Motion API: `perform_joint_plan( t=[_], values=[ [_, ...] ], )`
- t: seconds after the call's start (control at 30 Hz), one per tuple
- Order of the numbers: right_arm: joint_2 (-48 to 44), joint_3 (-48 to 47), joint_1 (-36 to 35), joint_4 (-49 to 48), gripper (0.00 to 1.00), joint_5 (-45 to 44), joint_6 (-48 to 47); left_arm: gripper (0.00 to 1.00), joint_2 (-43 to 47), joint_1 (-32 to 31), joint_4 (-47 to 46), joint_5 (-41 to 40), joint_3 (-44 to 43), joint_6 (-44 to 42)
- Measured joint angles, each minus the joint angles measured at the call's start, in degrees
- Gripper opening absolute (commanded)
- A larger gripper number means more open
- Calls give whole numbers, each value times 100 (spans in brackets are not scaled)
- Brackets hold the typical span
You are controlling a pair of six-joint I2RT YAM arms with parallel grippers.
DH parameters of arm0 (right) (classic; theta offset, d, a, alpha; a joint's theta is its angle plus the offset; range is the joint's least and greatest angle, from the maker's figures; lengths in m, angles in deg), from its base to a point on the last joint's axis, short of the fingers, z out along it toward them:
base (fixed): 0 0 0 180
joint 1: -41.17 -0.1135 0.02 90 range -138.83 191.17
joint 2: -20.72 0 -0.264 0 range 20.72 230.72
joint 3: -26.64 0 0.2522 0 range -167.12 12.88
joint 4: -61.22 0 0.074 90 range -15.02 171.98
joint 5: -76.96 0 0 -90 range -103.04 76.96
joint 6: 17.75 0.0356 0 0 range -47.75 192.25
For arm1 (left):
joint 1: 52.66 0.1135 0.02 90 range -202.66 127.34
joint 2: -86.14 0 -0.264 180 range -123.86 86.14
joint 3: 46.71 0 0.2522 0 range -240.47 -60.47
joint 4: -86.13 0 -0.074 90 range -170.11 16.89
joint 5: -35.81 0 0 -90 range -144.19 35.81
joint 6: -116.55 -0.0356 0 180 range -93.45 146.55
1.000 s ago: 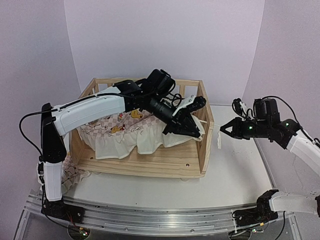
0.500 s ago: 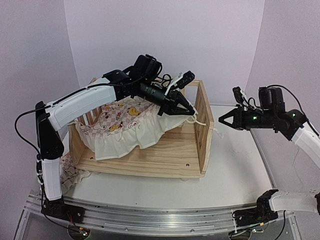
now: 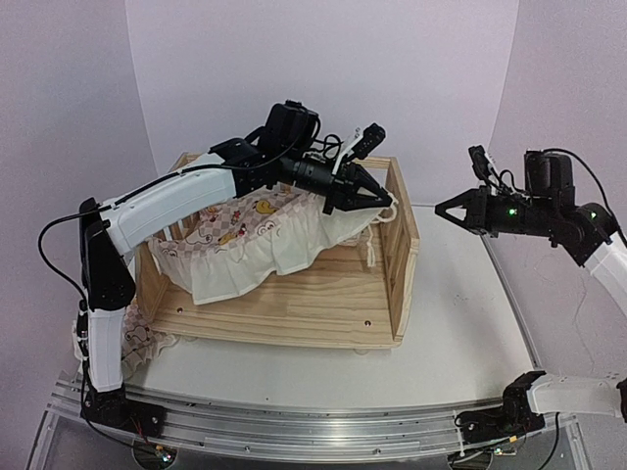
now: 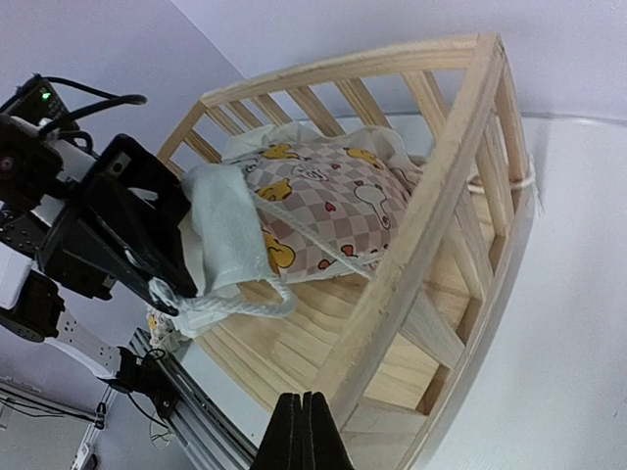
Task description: Set up the pet bed
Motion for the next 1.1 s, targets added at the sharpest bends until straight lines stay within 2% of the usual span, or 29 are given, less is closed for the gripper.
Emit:
perform_joint_plan(
  t=[0.33, 0.43, 0.5, 0.57, 0.6, 0.67, 0.77, 0.8, 0.9, 1.0, 1.1],
  values=[
    [83, 169, -138, 113, 1, 114, 52, 0, 7, -132, 363, 15, 104, -359],
    [199, 126, -488, 72, 12, -81, 4, 0, 210, -141, 577, -7, 577, -682],
    [237, 106, -647, 58, 20, -327, -38, 1, 516, -147, 603, -72, 1318, -941],
    [306, 35, -679, 67, 29, -657, -49, 14, 773, -177, 693, -208, 2039, -1243],
    [366, -34, -677, 77, 38, -853, -71, 25, 855, -204, 728, -317, 2327, -1389],
    [556, -232, -675, 95, 47, -1157, -38, 48, 879, -309, 855, -498, 2611, -1713],
    [974, -713, -671, 142, 53, -1533, -141, 65, 875, -485, 1139, -589, 2642, -1983],
    [1118, -870, -670, 148, 55, -1632, -176, 69, 879, -528, 1230, -589, 2579, -2078],
    [1619, -1415, -564, 238, 70, -1794, -317, 78, 879, -573, 1650, -674, 2030, -2081],
    [2160, -1934, -296, 301, 71, -1830, -340, 83, 870, -425, 1993, -1018, 1082, -1862],
    [2672, -2404, -27, 328, 72, -1853, -349, 88, 892, -17, 2199, -1612, 41, -1551]
  ],
)
